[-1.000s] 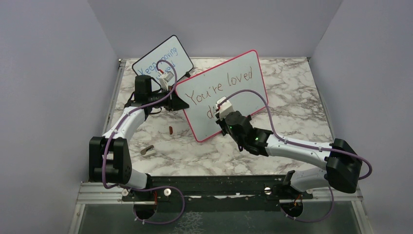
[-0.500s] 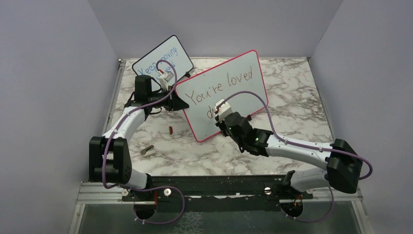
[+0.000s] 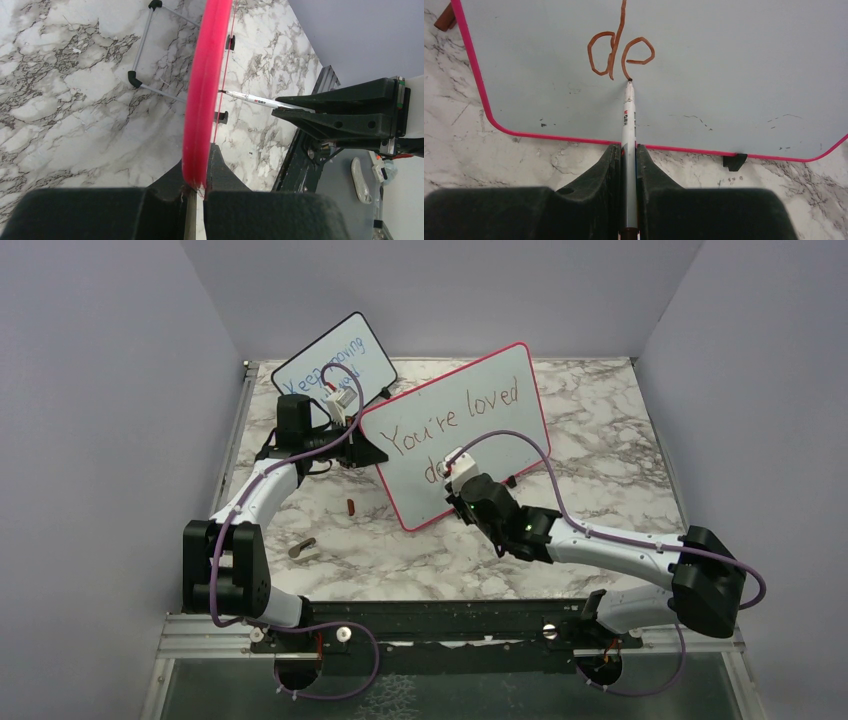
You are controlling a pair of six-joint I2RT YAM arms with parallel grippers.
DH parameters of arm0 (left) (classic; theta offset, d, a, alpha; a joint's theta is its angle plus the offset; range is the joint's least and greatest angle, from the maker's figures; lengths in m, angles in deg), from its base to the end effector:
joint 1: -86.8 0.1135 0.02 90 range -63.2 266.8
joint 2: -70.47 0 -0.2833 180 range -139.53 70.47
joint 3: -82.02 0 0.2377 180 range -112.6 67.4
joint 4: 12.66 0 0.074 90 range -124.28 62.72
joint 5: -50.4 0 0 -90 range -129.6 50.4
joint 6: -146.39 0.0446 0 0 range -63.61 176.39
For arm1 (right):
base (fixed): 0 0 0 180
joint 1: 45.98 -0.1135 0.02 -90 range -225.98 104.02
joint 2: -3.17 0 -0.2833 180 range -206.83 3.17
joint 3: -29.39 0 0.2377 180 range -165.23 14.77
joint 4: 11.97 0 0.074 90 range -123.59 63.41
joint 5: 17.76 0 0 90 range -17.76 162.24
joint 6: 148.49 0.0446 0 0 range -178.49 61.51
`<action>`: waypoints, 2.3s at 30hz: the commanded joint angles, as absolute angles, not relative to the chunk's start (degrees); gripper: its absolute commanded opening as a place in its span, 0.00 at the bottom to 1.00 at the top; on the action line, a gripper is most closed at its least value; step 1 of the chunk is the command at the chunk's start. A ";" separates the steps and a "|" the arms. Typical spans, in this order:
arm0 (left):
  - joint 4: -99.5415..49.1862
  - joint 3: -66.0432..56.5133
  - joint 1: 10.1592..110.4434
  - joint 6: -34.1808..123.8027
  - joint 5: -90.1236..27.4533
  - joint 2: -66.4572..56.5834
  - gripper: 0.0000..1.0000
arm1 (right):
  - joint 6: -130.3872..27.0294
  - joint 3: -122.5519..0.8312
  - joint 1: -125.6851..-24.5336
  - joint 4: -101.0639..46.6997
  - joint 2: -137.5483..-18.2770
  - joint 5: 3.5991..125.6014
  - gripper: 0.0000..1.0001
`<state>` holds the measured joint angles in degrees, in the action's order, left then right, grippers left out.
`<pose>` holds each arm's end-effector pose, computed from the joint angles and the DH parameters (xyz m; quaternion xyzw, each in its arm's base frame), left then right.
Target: Write a sentence on the whiteboard
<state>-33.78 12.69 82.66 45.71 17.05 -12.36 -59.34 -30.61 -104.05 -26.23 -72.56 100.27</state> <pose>0.2934 -0.0586 0.2831 0.1757 0.7908 -0.4694 0.3515 0.1644 0.2241 0.2670 -0.3078 0.7911 0.0482 0.5264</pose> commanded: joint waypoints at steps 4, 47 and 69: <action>-38.00 12.56 83.02 46.99 10.24 -13.11 0.00 | -58.64 -29.24 -103.81 -24.67 -72.71 106.16 0.00; -38.06 12.47 83.02 47.07 10.33 -13.47 0.00 | -55.79 -27.86 -99.58 -20.08 -71.24 102.06 0.00; -38.35 12.38 83.01 47.25 10.40 -13.47 0.00 | -57.96 -29.53 -98.12 -17.29 -70.76 104.27 0.01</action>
<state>-33.85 12.53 82.66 45.71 16.94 -12.36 -57.11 -27.92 -98.73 -20.08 -70.44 102.41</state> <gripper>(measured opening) 0.037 0.168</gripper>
